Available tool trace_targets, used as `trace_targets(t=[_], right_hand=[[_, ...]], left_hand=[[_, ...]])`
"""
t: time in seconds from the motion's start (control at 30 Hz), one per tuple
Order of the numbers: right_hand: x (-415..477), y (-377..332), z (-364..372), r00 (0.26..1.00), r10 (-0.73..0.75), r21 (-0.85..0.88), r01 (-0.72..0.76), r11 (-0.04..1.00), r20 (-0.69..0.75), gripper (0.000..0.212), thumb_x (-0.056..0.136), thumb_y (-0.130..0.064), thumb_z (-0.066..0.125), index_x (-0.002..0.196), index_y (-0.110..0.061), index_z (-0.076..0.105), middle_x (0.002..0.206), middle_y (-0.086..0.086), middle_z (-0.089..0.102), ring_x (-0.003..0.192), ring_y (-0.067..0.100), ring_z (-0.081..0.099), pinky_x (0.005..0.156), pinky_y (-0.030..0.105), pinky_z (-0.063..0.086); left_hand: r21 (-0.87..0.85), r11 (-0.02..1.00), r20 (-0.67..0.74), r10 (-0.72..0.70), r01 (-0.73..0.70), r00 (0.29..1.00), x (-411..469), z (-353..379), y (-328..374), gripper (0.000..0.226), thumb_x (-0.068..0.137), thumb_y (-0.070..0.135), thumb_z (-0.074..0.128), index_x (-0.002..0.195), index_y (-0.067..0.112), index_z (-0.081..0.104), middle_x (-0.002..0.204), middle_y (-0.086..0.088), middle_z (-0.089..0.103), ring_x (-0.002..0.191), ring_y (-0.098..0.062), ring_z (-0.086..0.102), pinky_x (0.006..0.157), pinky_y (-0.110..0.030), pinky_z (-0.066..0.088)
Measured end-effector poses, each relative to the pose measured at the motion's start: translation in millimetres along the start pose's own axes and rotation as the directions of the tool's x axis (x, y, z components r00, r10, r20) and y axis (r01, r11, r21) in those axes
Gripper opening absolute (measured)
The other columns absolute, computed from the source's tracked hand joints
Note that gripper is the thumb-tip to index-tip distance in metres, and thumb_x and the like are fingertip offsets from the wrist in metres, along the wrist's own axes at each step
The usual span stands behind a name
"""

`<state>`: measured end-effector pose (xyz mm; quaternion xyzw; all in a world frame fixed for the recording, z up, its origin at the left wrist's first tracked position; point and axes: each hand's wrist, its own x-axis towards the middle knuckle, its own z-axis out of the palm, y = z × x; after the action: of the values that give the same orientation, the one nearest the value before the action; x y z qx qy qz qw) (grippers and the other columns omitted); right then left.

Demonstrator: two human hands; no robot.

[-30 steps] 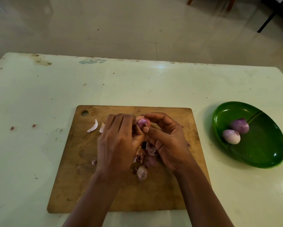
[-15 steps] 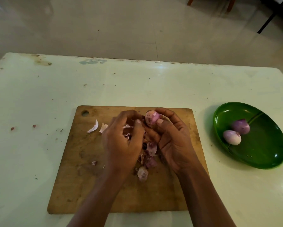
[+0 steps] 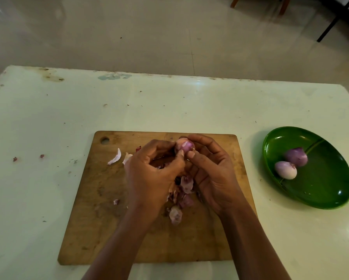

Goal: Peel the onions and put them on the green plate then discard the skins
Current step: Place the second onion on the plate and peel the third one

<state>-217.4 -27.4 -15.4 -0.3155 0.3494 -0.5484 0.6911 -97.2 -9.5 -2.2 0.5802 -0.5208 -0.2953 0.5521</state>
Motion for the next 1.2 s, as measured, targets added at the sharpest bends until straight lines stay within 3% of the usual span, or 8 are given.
trace_targets(t=[0.3,0.5,0.63,0.73,0.83,0.97,1.07,1.2], right_hand=[[0,0,-1,1.000,-0.014,-0.094,0.015,0.996,0.008,0.032,0.072,-0.010,0.074,0.104,-0.009,0.069,0.107,0.014,0.070,0.105,0.032,0.065,0.087,0.042,0.056],[-2,-2,4,0.999,-0.010,-0.124,0.014,0.992,0.035,0.033,0.073,-0.003,0.068,0.105,-0.003,0.065,0.102,0.011,0.071,0.098,0.026,0.068,0.079,0.034,0.057],[-2,-1,5,0.999,-0.002,-0.140,0.008,0.990,0.037,0.031,0.072,-0.003,0.069,0.103,-0.006,0.066,0.101,0.009,0.072,0.097,0.024,0.068,0.078,0.031,0.056],[-2,-1,5,0.999,0.005,-0.116,0.000,0.993,0.048,0.030,0.072,-0.001,0.069,0.101,-0.007,0.067,0.101,0.009,0.072,0.097,0.024,0.068,0.080,0.032,0.056],[-1,0,5,0.998,0.011,-0.099,-0.005,0.995,0.056,0.028,0.073,0.002,0.072,0.098,-0.009,0.069,0.101,0.010,0.072,0.096,0.024,0.068,0.078,0.031,0.056],[0,2,5,1.000,0.021,-0.073,-0.020,0.997,0.014,0.025,0.075,-0.001,0.066,0.098,-0.010,0.069,0.103,0.015,0.071,0.099,0.030,0.067,0.080,0.034,0.057],[0,4,6,1.000,0.026,-0.078,-0.026,0.997,-0.003,0.023,0.081,0.000,0.067,0.102,-0.007,0.067,0.107,0.017,0.070,0.102,0.034,0.067,0.086,0.042,0.057],[-1,4,6,0.999,0.013,-0.081,-0.016,0.997,-0.040,0.025,0.080,-0.004,0.066,0.105,-0.007,0.067,0.107,0.015,0.071,0.104,0.036,0.066,0.089,0.047,0.055]], left_hand=[[0.048,0.999,-0.030,0.011,-0.010,0.999,0,0,-5,0.016,0.075,0.022,0.076,0.090,0.023,0.069,0.080,0.014,0.071,0.073,0.000,0.068,0.065,-0.024,0.058],[0.116,0.990,-0.079,0.090,-0.081,0.993,-3,2,-3,0.033,0.074,0.007,0.076,0.092,0.024,0.055,0.080,0.022,0.065,0.071,0.005,0.067,0.063,-0.014,0.054],[0.233,0.949,-0.064,0.234,-0.213,0.970,-4,-1,-5,0.026,0.076,0.035,0.061,0.094,0.027,0.045,0.078,0.017,0.062,0.071,-0.003,0.068,0.057,-0.031,0.058],[0.291,0.908,-0.050,0.330,-0.303,0.943,-4,-2,-10,0.023,0.080,0.036,0.058,0.092,0.023,0.044,0.076,0.008,0.061,0.066,-0.013,0.067,0.050,-0.036,0.056],[0.335,0.878,-0.051,0.378,-0.341,0.924,-4,-4,-11,0.021,0.081,0.032,0.059,0.091,0.021,0.043,0.073,0.008,0.059,0.063,-0.009,0.064,0.049,-0.031,0.055],[0.309,0.917,-0.123,0.300,-0.251,0.946,-1,-5,-10,0.019,0.080,0.032,0.058,0.089,0.023,0.043,0.072,0.017,0.054,0.064,0.001,0.063,0.051,-0.019,0.054],[0.155,0.977,-0.169,0.176,-0.150,0.970,-2,-3,-11,0.020,0.083,0.014,0.065,0.095,0.020,0.050,0.076,0.017,0.062,0.070,0.007,0.065,0.058,-0.015,0.055],[0.071,0.981,-0.125,0.190,-0.182,0.974,-1,-2,-5,0.020,0.086,0.032,0.062,0.099,0.018,0.057,0.082,0.016,0.066,0.074,0.005,0.067,0.061,-0.013,0.054]])
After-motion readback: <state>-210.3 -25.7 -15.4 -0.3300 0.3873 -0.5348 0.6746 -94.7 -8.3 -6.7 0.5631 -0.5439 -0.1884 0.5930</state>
